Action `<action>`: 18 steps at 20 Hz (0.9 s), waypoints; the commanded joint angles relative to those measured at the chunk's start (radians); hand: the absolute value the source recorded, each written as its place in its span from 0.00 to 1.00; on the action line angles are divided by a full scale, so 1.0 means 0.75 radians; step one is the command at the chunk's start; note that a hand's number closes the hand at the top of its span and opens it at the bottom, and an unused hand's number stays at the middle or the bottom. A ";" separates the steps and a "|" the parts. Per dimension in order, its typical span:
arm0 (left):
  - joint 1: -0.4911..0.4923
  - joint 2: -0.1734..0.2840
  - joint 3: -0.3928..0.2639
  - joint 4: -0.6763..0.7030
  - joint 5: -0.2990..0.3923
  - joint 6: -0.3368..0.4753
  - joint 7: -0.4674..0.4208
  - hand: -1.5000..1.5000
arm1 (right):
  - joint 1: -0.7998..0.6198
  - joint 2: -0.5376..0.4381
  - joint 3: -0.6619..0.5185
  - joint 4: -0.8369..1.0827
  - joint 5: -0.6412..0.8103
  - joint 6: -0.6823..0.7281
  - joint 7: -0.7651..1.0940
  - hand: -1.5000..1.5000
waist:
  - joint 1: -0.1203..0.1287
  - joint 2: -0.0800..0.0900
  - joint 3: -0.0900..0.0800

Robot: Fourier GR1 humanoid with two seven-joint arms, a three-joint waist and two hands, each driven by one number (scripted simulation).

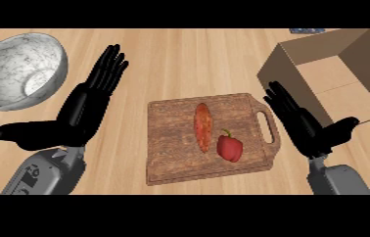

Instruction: Pick the sweet potato from the cutting board and place it in the cardboard box

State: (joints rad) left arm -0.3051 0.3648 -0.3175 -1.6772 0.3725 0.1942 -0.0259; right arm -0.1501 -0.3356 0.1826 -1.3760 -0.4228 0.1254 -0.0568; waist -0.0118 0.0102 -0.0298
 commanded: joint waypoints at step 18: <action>0.060 0.217 0.038 0.276 -0.286 -0.159 -0.127 0.50 | -0.254 -0.436 0.100 -0.437 0.777 -0.169 -0.011 0.00 | 0.012 -0.014 0.039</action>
State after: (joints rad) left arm -0.2650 0.5368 -0.2939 -1.5095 0.1802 0.0821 -0.1011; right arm -0.3499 -0.6418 0.1854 -1.6573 0.0357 -0.0051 -0.0445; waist -0.0030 -0.0004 -0.0013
